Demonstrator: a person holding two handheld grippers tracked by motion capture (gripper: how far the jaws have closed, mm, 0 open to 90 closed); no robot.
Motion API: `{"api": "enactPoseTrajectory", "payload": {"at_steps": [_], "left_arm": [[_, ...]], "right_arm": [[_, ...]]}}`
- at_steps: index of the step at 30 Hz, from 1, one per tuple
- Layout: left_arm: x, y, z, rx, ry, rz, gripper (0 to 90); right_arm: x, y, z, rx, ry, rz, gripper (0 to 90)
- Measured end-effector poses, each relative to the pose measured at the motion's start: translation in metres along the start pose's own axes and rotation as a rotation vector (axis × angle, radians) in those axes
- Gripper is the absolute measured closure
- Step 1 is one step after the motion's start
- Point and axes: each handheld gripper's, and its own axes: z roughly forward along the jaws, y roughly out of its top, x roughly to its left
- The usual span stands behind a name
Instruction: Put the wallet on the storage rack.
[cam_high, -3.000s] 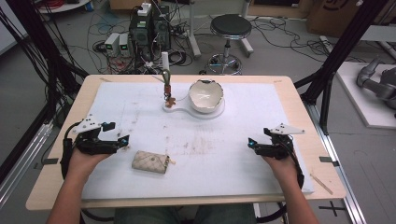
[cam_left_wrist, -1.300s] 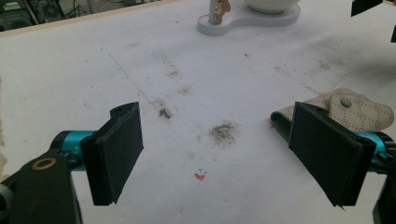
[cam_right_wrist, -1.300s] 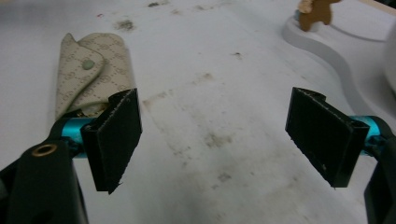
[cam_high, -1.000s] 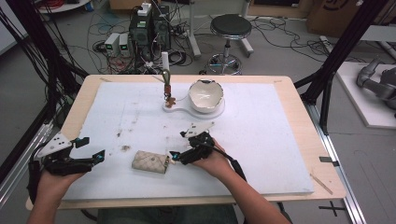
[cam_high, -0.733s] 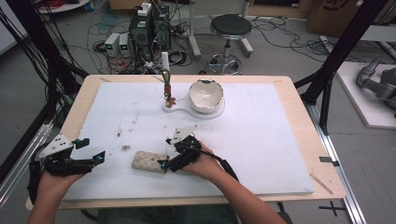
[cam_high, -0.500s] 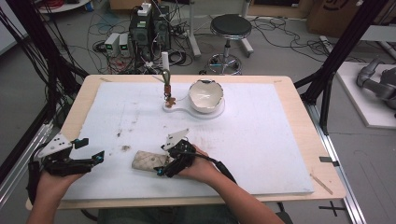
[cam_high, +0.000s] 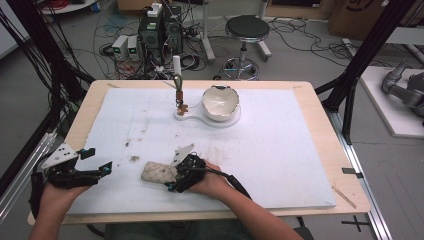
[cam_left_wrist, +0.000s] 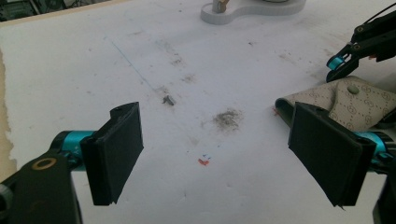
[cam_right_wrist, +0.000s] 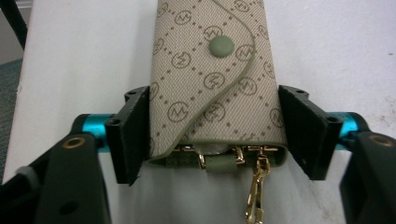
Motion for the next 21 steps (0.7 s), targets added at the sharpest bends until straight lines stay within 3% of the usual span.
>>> {"api": "enactPoseTrajectory", "payload": {"at_steps": [9, 16, 20, 21], "left_arm": [[0.001, -0.001, -0.002, -0.007, -0.002, -0.006, 17.9], [0.001, 0.002, 0.003, -0.013, -0.013, -0.011, 17.8], [-0.001, 0.006, 0.012, -0.011, -0.025, -0.009, 17.8], [-0.001, 0.007, 0.015, -0.01, -0.032, -0.012, 17.9]], "right_arm": [[0.0, 0.0, -0.011, -0.017, -0.064, -0.008, 36.8], [-0.011, -0.009, -0.042, -0.086, -0.097, 0.038, 36.9], [-0.018, -0.018, -0.064, -0.108, -0.134, 0.067, 36.9], [-0.021, -0.024, -0.076, -0.114, -0.155, 0.095, 36.9]]}}
